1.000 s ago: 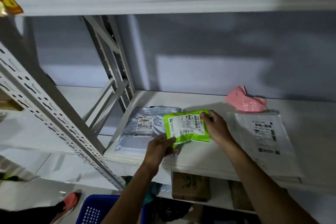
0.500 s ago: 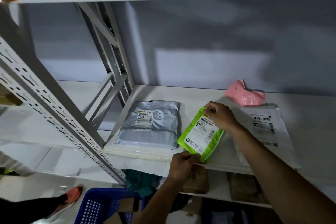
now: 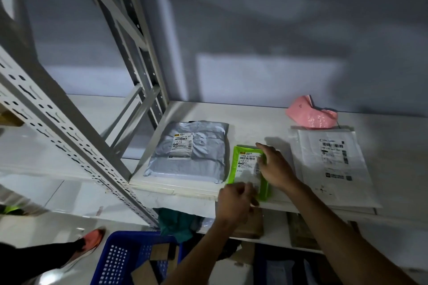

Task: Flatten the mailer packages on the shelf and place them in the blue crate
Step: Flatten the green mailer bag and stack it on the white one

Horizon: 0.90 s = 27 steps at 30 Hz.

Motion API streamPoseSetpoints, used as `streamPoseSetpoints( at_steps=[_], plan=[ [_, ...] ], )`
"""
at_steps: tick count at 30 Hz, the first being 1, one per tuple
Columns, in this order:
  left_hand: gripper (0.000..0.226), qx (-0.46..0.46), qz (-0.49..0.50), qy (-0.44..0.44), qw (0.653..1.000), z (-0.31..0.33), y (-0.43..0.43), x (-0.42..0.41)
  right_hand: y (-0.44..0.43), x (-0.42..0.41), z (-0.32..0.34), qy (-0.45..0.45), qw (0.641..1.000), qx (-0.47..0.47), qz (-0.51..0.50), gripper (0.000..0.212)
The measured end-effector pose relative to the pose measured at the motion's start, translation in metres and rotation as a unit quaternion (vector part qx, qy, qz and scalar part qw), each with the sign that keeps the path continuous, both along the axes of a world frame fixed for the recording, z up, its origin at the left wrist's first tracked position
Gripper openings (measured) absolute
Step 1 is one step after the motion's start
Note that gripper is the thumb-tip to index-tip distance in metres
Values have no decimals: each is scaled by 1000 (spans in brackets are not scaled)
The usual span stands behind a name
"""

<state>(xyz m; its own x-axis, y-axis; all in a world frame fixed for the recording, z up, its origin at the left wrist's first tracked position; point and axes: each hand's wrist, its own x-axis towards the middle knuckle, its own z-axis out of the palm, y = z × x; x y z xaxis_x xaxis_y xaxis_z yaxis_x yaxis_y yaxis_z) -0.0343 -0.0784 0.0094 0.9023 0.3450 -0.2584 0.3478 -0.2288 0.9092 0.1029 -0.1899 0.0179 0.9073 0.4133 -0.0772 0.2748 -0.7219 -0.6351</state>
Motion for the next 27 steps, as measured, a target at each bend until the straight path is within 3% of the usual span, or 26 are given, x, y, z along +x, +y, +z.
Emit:
streamPoseSetpoints(
  at_steps=[2, 4, 6, 8, 11, 16, 20, 27],
  plan=[
    [30, 199, 16, -107, 974, -3, 11, 11, -1, -6, -3, -23, 1000, 7, -6, 45],
    [19, 312, -5, -188, 931, -6, 20, 24, -2, -12, -5, -47, 999, 9, -3, 46],
    [33, 372, -81, -191, 905, -18, 28, 40, -1, -17, -7, -50, 999, 9, -7, 47],
    [49, 411, -152, -142, 888, -31, 33, 54, -1, -22, -10, -50, 999, 8, -17, 48],
    [63, 412, -196, -66, 887, -40, 28, 59, -4, -30, -11, -33, 996, 27, -72, 49],
    [76, 395, -207, -85, 891, -39, 6, 49, -18, -48, -21, 25, 994, 54, -89, 50],
    [44, 418, -175, -143, 880, -34, 12, 55, -29, -46, -33, -41, 997, 10, -68, 53],
    [53, 428, -265, -167, 847, -58, 24, 75, -18, -36, -52, -173, 981, -65, 55, 52]
  ],
)
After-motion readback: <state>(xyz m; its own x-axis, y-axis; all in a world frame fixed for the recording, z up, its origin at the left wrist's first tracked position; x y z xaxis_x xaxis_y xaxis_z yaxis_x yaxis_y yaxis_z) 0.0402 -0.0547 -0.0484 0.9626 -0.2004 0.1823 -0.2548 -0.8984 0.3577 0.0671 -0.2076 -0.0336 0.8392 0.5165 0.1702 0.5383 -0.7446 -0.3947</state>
